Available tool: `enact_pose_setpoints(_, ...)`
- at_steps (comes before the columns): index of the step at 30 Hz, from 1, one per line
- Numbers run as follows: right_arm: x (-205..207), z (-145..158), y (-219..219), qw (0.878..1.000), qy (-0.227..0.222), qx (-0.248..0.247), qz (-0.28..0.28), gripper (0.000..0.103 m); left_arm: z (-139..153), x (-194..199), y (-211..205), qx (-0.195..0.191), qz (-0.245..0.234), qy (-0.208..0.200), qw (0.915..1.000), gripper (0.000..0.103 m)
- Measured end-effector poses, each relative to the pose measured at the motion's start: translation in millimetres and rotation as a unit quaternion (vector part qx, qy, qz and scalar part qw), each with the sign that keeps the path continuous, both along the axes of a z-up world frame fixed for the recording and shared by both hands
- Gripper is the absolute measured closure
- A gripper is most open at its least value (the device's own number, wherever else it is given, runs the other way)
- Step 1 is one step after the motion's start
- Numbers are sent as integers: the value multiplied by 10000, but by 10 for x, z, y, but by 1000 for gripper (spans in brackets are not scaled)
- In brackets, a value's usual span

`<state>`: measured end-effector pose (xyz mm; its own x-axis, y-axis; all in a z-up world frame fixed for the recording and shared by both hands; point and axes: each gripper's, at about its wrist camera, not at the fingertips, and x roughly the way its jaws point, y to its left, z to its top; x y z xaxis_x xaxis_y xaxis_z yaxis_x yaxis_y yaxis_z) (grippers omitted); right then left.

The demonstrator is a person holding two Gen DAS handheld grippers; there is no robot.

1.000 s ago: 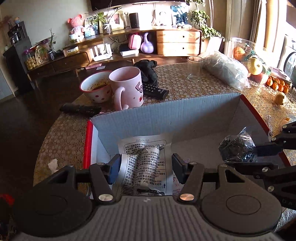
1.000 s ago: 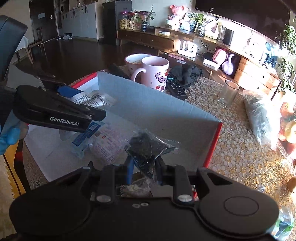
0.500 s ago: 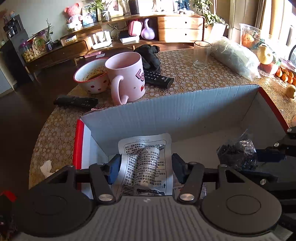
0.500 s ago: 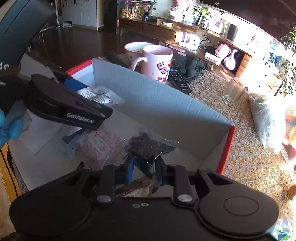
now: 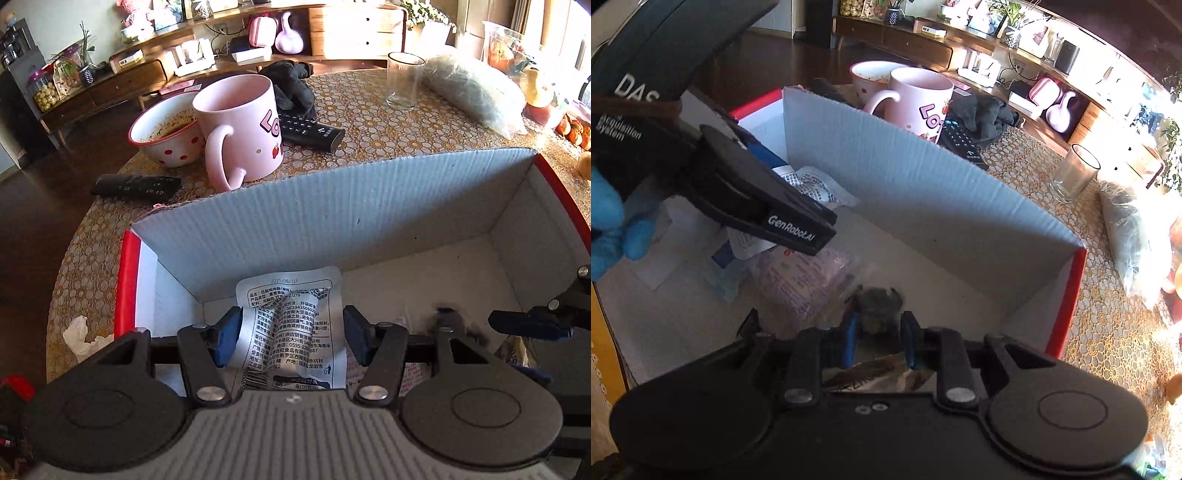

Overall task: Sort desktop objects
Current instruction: 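Lower into the box and open the right tool while the left tool holds the sachet, then lift both tools out of the box and move toward the white bag and cable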

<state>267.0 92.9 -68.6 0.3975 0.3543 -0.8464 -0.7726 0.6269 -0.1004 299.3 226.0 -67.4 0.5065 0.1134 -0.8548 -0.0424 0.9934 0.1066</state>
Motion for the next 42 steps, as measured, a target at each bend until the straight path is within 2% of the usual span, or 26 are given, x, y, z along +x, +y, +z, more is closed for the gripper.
enact_pose_setpoints(3, 23, -7, -31, 9999, 59, 74, -59, 79, -9, 20, 7, -1, 2, 1, 10000, 45)
enact_pose_setpoints(11, -41, 93, -158, 9992, 113, 374, -10, 64, -51, 91, 0, 19, 38, 100, 9999, 44)
enact_pose_setpoints(15, -64, 171, -255, 9978, 245, 618, -29, 61, -72, 110, -7, 23, 84, 130, 9999, 44)
enact_pose_setpoints(17, -91, 203, -284, 9974, 225, 686, -2, 54, -68, 110, -9, 0, 113, 134, 9998, 43)
enact_pose_setpoints(20, -101, 228, -328, 9966, 247, 787, -41, 43, -51, 95, -20, -8, 121, 91, 9999, 39)
enact_pose_setpoints(26, -143, 291, -411, 9952, 278, 932, -80, 34, 44, 20, -82, 7, 110, 19, 9999, 26)
enact_pose_setpoints(28, -169, 326, -447, 9947, 261, 994, -69, 31, 88, -14, -95, 5, 127, -22, 9999, 26)
enact_pose_setpoints(40, -381, 546, -660, 9924, 128, 1220, -118, 27, 377, -325, -203, 20, 203, -260, 9995, 25)
enact_pose_setpoints(42, -418, 574, -706, 9919, 125, 1256, -140, 26, 419, -394, -221, 21, 207, -302, 9993, 21)
